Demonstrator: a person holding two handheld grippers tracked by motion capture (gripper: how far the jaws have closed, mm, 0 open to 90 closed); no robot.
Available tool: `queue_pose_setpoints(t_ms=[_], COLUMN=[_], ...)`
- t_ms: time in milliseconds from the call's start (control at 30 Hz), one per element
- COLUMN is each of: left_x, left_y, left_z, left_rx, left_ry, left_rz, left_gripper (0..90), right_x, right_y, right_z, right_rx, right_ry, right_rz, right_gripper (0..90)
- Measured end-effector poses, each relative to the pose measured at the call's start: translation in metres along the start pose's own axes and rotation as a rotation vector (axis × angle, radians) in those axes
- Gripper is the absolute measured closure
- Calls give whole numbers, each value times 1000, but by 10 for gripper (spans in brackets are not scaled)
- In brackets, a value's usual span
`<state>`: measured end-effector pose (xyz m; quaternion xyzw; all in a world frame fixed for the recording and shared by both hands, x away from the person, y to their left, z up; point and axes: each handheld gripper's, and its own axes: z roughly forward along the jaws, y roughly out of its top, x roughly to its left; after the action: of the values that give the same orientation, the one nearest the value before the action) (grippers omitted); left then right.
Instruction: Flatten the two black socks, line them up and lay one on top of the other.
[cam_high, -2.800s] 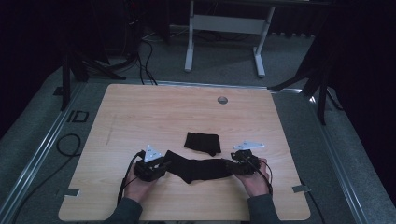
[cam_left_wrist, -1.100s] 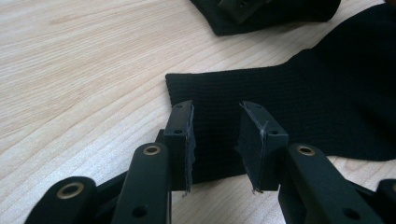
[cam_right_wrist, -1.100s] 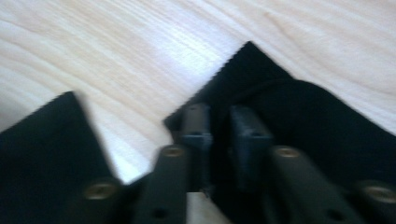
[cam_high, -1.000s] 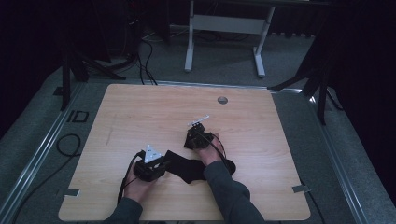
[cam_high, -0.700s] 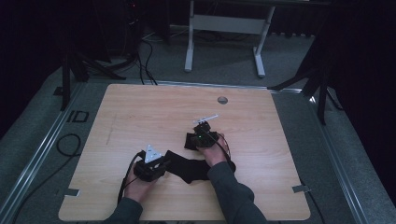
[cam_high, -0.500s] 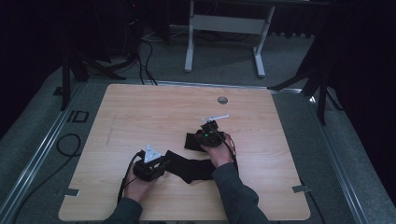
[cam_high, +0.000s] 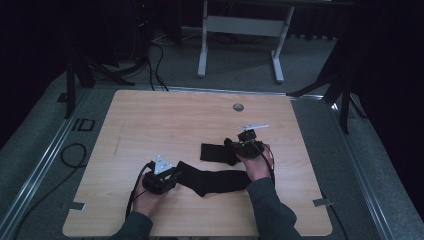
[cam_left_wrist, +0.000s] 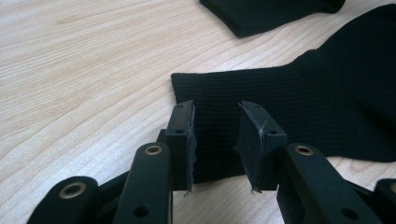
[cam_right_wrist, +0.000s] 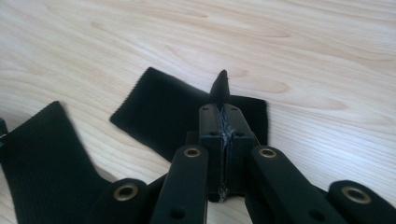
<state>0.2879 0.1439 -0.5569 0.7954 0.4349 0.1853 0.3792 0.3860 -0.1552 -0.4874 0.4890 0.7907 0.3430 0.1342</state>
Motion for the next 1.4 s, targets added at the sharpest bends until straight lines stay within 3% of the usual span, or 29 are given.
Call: queue_pose_setpoints(t_ms=[267, 633, 700, 767, 800, 900, 1000, 1100, 1400], left_x=[1, 1, 1, 1, 1, 1, 0, 0, 1], left_y=[0, -1, -1, -1, -1, -1, -1, -1, 0], left_z=[-1, 0, 0, 0, 1, 2, 1, 2, 1], left_rx=[0, 4, 5, 6, 6, 9, 8, 10, 12], left_ry=[2, 2, 2, 2, 2, 2, 0, -2, -4], left_rz=[-3, -5, -3, -3, -3, -2, 1, -1, -3], left_gripper=[668, 667, 668, 668, 668, 667, 666, 665, 662], right_x=[-27, -50, -61, -64, -64, -59, -46, -33, -9], right_y=[-8, -34, -36, -36, -35, -28, -22, -18, -8], right_z=[-24, -43, -44, -45, -46, -46, -36, -26, 0], right_rx=[-23, 16, 58, 66, 59, 55, 96, 119, 133], right_ry=[-74, -125, -202, -224, -223, -159, -70, -21, 42], right_rz=[26, 39, 19, -6, -26, -124, -274, -355, -434], right_gripper=[884, 884, 835, 751, 729, 686, 655, 643, 618])
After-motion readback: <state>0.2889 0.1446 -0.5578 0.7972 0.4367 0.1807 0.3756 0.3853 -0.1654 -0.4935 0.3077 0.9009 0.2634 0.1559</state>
